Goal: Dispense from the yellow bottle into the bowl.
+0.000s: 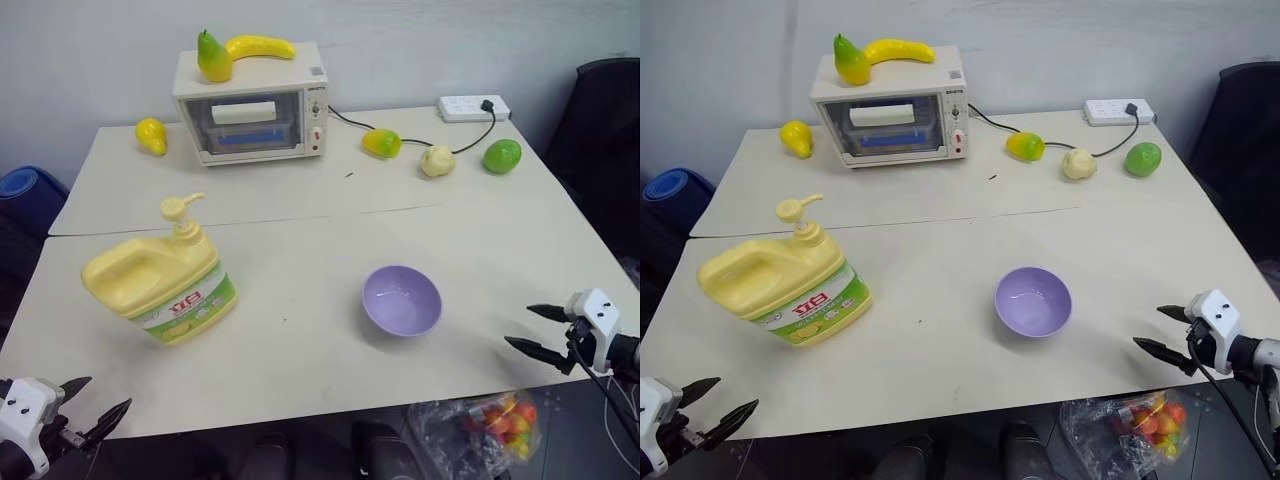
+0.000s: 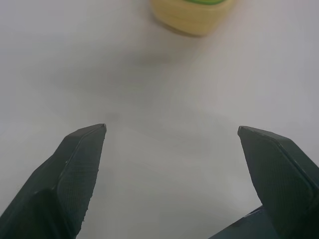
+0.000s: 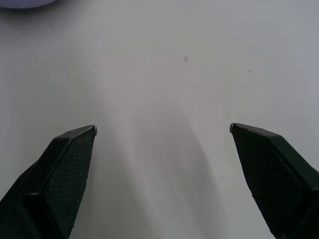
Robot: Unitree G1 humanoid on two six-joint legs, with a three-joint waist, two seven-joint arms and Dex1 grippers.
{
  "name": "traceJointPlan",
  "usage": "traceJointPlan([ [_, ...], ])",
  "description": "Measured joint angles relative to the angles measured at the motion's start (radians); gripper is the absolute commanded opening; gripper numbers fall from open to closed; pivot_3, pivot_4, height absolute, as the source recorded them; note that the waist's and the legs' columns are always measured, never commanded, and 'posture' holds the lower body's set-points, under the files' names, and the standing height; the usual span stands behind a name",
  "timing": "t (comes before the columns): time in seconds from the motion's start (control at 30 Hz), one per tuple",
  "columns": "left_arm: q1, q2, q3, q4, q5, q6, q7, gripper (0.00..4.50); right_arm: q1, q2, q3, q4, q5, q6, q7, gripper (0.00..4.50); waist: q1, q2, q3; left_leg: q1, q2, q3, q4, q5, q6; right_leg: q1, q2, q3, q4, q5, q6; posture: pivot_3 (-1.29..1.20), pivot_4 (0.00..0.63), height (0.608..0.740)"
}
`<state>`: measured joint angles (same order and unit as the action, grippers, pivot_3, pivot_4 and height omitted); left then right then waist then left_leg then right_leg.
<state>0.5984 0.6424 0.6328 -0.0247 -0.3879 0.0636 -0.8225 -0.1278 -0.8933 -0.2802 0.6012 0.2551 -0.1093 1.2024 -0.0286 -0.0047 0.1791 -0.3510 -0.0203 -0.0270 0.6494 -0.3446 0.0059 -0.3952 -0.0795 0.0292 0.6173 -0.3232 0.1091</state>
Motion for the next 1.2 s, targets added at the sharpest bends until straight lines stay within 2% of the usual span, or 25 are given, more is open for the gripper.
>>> traceJointPlan([
  [1.03, -0.006, 0.000, 0.010, -0.026, -0.040, 0.102, -0.012, 4.50, 0.044, 0.013, 0.000, -0.011, 0.011, 0.002, -0.028, 4.48, 0.000, 0.000, 0.000, 0.000, 0.000, 0.000, 0.001, 0.000, 0.000, 0.000, 0.000, 0.000, 0.002, 0.000, 0.000, 0.00, 0.150, 0.740],
  [1.2, 0.035, 0.043, 0.037, -0.131, -0.130, 0.213, -0.091, 4.50, 0.124, -0.006, -0.019, -0.164, 0.077, 0.093, 0.014, 4.48, 0.001, 0.000, 0.000, 0.000, 0.000, 0.000, 0.001, 0.000, 0.000, 0.000, 0.000, 0.000, 0.002, 0.000, 0.000, 0.00, 0.150, 0.740],
])
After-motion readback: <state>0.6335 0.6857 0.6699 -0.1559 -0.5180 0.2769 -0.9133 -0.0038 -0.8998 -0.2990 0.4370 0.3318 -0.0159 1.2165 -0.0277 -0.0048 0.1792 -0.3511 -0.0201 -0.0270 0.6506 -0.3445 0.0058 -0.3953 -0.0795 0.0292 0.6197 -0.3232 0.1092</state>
